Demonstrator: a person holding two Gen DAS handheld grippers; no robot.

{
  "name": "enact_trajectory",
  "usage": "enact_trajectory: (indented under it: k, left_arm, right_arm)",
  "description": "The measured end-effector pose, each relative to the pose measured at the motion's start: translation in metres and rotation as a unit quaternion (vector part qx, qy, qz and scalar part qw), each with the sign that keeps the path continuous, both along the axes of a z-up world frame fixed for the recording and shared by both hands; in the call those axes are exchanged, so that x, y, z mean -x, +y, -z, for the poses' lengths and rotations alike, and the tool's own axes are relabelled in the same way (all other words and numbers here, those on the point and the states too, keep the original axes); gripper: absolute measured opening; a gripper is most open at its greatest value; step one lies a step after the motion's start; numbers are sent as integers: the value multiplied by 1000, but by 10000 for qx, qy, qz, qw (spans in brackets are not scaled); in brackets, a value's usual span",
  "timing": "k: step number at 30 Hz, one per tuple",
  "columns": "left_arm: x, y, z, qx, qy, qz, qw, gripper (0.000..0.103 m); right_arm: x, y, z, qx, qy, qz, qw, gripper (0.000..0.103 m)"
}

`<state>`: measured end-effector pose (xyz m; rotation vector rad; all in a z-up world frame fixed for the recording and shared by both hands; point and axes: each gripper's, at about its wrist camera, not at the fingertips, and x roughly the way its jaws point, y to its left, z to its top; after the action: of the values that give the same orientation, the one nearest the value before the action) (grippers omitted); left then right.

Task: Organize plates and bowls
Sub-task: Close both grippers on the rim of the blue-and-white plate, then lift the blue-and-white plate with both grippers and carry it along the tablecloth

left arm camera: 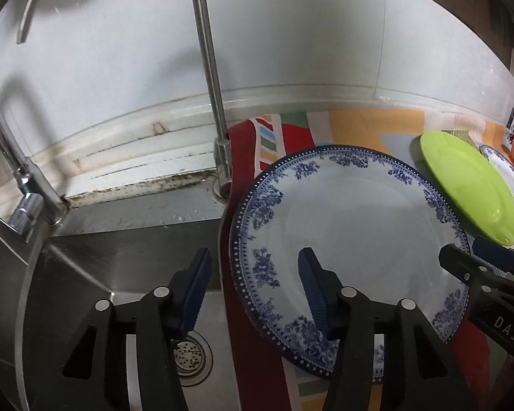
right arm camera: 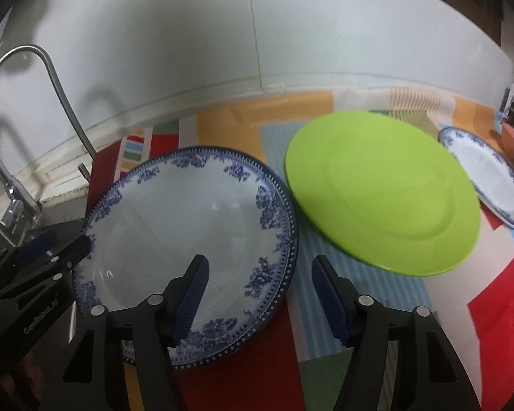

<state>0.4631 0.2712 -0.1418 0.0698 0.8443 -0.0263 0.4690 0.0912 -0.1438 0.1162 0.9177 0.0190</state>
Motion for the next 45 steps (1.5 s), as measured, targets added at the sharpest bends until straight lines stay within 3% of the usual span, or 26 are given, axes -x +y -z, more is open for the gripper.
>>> enact_trajectory:
  k: [4,26,36,45]
  left_arm:
    - [-9,-1,4,71,99,15,9999,45]
    - [-24,-1,7,17,167,-63,9998,37]
    - [-5,3,-8,-62,111,-133,9998,37]
    - [32,-1,-39,55,-105,-83,9999,37]
  right_arm:
    - [-6,-2,5,11,9,24,10000,58]
    - [-30,-6,13,256,42,11,9997,38]
    - [-24,-6,7,139,57,-88,9998,37]
    - [1,-6,-18,211,-226,-179,9994,37]
